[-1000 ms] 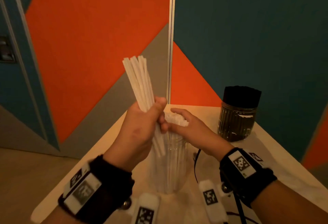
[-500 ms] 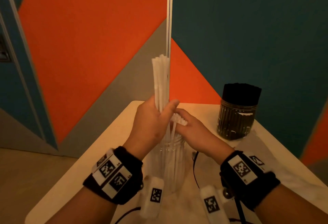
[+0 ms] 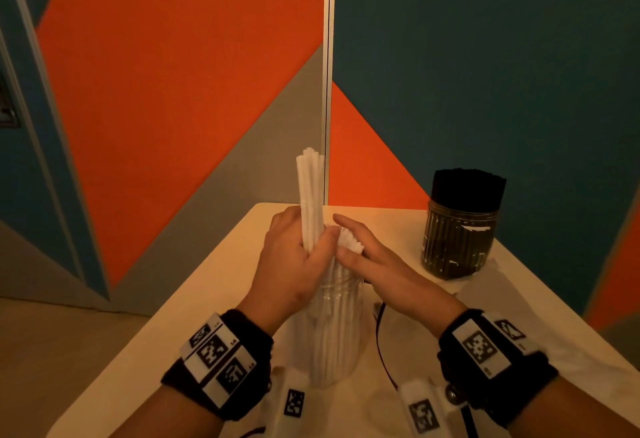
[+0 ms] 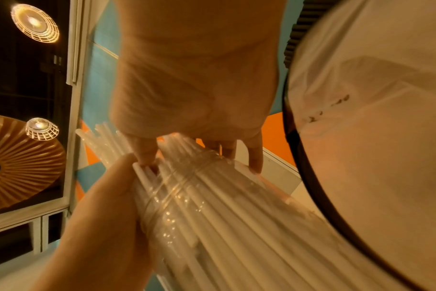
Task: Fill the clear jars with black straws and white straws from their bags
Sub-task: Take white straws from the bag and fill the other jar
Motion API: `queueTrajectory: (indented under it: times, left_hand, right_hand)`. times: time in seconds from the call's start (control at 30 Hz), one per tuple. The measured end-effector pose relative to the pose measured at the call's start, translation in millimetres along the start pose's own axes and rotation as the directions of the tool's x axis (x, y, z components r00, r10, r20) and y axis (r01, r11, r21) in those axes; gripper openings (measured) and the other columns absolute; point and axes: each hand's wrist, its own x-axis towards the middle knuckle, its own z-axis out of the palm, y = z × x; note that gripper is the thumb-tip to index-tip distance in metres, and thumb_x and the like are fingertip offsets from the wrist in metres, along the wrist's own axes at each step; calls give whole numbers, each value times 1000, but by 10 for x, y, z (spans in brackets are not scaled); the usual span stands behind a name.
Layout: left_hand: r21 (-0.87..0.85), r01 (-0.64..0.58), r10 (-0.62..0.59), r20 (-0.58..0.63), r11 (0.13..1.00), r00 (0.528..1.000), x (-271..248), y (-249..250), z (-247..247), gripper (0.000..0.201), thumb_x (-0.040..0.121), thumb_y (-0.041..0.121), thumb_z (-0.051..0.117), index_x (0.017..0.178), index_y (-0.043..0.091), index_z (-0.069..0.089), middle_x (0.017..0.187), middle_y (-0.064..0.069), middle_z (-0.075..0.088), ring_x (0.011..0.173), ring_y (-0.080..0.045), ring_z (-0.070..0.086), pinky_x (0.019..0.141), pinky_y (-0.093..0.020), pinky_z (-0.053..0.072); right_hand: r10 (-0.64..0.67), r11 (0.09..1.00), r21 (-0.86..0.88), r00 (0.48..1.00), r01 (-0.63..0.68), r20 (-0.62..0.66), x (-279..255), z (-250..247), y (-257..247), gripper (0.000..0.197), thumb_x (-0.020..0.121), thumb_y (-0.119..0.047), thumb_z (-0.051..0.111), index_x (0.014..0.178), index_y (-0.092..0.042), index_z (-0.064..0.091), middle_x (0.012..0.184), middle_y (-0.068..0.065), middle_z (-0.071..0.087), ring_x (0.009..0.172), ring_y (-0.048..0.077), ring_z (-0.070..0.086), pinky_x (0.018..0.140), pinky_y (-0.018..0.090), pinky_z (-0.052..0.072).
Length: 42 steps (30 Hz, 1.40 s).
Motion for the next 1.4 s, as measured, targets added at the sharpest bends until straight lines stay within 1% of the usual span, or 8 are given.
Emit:
queueTrajectory:
  times: [0.17, 0.37, 0.47, 0.63, 0.83, 1.03, 1.17, 1.4]
  left_hand:
    - [-103, 38, -37, 7, 994, 999, -33, 9, -33, 23, 86, 54, 55, 104, 40, 49, 102, 9, 55, 98, -11, 57, 83, -42, 52]
    - [-272, -9, -13, -80, 962, 997, 316, 260, -261, 78, 84, 57, 64, 148, 34, 26, 132, 11, 51, 118, -5, 55, 94, -26, 47]
    - [-222, -85, 66, -93, 971, 994, 592, 445, -371, 63, 89, 41, 63, 146, 28, 36, 131, 7, 53, 113, -6, 57, 93, -32, 50]
    - [105, -315, 299, 146, 943, 943, 440, 460, -269, 36, 98, 33, 48, 126, 20, 67, 119, 6, 68, 109, -8, 61, 93, -29, 48]
    - [359, -450, 384, 243, 817, 891, -172, 107, -159, 38, 101, 34, 41, 120, 18, 70, 125, 0, 68, 117, -15, 60, 105, -32, 39]
    - [454, -436, 346, 270, 777, 899, -224, 132, -229, 50, 103, 41, 33, 129, 12, 64, 133, -7, 63, 128, -25, 54, 112, -41, 34]
    - [460, -417, 370, 194, 784, 909, -329, 198, -265, 51, 103, 40, 34, 140, 10, 52, 147, -10, 49, 137, -28, 43, 116, -42, 25]
    - [229, -434, 441, 22, 872, 897, -540, 765, -75, 30, 93, 15, 50, 114, 8, 70, 109, -8, 67, 100, -23, 55, 89, -26, 37]
  right_hand:
    - [-27, 999, 19, 999, 26, 28, -101, -4, -54, 103, 62, -93, 57, 151, -56, 20, 133, -47, 38, 125, -20, 40, 100, 11, 37]
    - [-24, 994, -111, 999, 21, -28, -65, 80, -39, 114, 58, -69, 80, 152, -47, 19, 151, -14, 44, 134, 3, 47, 113, 38, 41]
    - [-25, 995, -102, 999, 22, -29, -51, 85, -9, 110, 59, -67, 81, 150, -47, 23, 147, -13, 49, 130, 1, 51, 112, 36, 43]
    - [-54, 995, -83, 998, 51, -35, -41, 85, 19, 107, 62, -65, 80, 151, -43, 24, 145, -18, 49, 127, -7, 50, 106, 22, 43]
    - [-55, 996, -66, 998, 54, -20, -8, 71, 98, 100, 77, -32, 83, 155, -38, 21, 136, -35, 41, 119, -26, 42, 90, 0, 37]
    - [-26, 994, -107, 999, 22, -34, -42, 61, 79, 105, 79, -33, 84, 158, -38, 15, 152, -16, 38, 131, -7, 44, 95, 1, 36]
    - [-1, 993, -122, 1000, 2, 6, -195, -61, -62, 125, 74, -45, 84, 160, -31, -6, 145, -29, 28, 111, -38, 32, 87, -6, 29]
    - [284, 862, -384, 943, -330, -174, -1068, -505, 54, 127, 66, -78, 72, 159, -37, -4, 165, -18, 10, 137, -4, 17, 107, 17, 20]
